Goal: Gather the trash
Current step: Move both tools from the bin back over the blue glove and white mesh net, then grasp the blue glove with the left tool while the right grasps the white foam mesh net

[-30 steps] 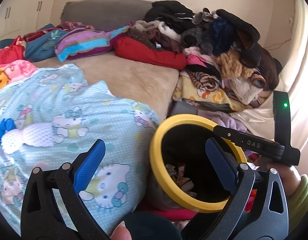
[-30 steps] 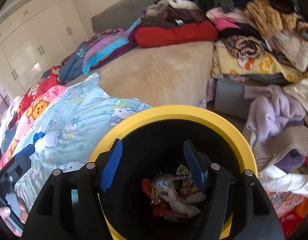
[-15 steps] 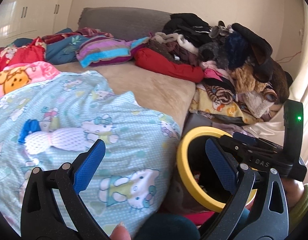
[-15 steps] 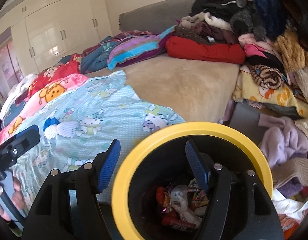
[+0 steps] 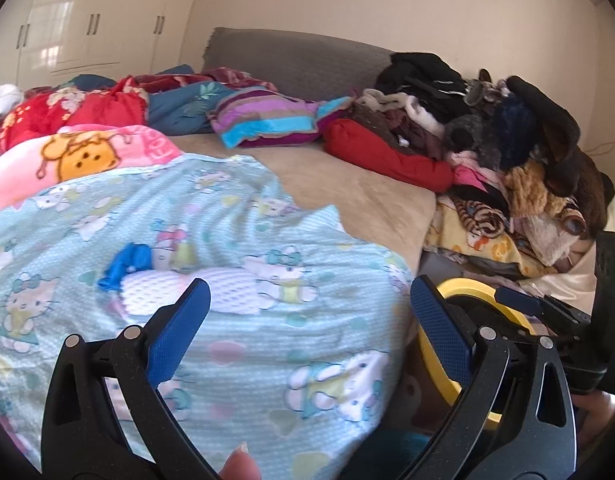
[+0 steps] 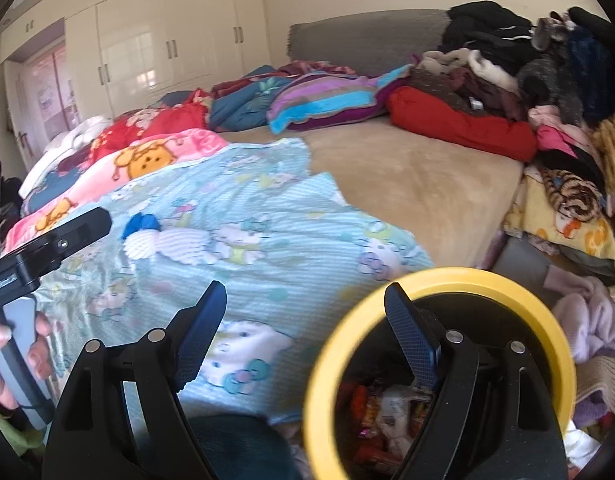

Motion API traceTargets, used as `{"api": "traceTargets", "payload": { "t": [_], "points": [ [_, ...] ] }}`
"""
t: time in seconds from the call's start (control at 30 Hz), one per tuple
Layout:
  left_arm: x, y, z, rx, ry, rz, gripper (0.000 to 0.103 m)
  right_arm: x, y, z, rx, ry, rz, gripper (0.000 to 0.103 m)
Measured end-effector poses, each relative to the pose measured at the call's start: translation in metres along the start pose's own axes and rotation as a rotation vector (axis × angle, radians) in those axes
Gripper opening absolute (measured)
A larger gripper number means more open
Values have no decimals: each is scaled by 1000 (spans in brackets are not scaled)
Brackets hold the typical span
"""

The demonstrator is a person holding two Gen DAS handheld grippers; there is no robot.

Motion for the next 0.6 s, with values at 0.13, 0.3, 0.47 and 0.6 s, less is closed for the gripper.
{"api": "traceTargets", "payload": {
  "t": [0.13, 0.3, 0.47, 0.6],
  "points": [
    [7, 31, 3, 45, -17, 41, 92, 9, 25, -13, 43, 3, 30, 79],
    [16, 79, 5, 105, -24, 121, 92, 21, 54, -36, 84, 19, 83, 79],
    [22, 121, 5, 149, -26, 190, 92, 33, 82, -67, 115, 50, 125, 79],
    [26, 144, 2, 170, -22, 233, 92, 44, 100, -96, 137, 73, 152, 79]
  ]
}}
Point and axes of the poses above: each gripper's, at about its wrist camera, not at the fingertips, and z roughly against the way its jaws point, y to its left, x to its top, the point moved 4 cm from there along -z, roughly the way its jaws point, and after that the axes turned 12 degrees about z, right-handed, at the moved point
